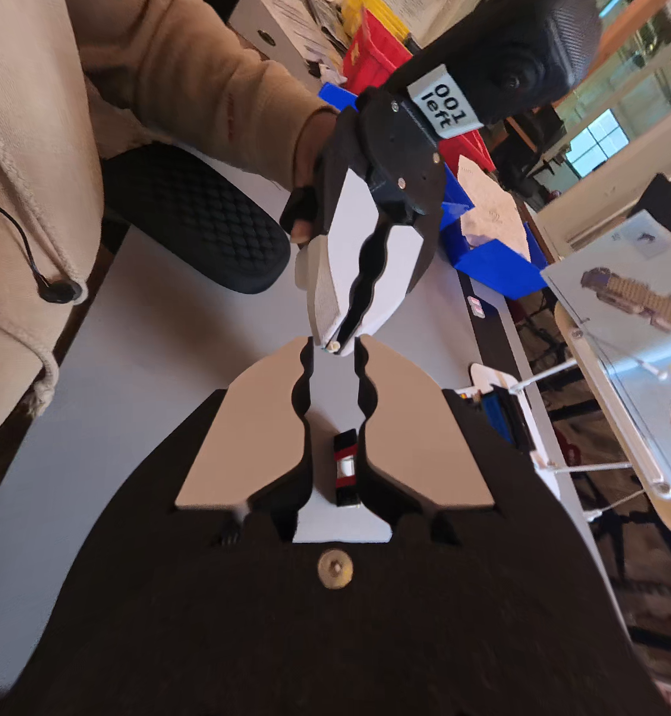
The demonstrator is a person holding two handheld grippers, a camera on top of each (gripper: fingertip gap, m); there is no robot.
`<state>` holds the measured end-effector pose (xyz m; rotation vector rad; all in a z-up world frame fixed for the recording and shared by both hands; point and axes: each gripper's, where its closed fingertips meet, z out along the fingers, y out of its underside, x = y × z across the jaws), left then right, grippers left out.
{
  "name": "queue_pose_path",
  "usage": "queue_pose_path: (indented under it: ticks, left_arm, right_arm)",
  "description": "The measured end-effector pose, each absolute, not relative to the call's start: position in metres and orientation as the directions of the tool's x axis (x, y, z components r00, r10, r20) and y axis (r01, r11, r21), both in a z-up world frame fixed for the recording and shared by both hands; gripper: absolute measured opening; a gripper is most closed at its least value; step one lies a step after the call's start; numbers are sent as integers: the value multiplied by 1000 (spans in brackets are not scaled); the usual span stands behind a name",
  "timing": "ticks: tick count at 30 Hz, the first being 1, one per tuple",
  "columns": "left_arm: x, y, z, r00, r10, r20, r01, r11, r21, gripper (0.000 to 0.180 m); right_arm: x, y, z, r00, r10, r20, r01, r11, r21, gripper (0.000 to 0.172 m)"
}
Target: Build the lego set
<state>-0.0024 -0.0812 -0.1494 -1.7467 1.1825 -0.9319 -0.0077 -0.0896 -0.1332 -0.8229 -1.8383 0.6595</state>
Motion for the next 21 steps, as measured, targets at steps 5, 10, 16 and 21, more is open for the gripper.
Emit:
queue_pose_path:
  ticks: [5, 10, 16, 21]
  left_arm:
    - [1, -96, -147, 284, -954, 92, -404, -206, -891, 7]
    - [4, -102, -152, 272, -958, 90, -449, -209, -869, 7]
    - [5, -102, -155, 242, -957, 159, -437, -254, -863, 7]
    - [6, -98, -150, 221, -946, 237, -368, -306, -878, 7]
  right_arm:
    - [-8, -100, -139, -367, 713, 597, 245, 694, -677, 16]
    - [-8, -108, -149, -409, 643, 648, 231, 760, -608, 11]
    - [-5, -105, -152, -398, 636, 661, 232, 767, -599, 5]
    - [-5, -100, -148, -366, 658, 658, 214, 747, -629, 5]
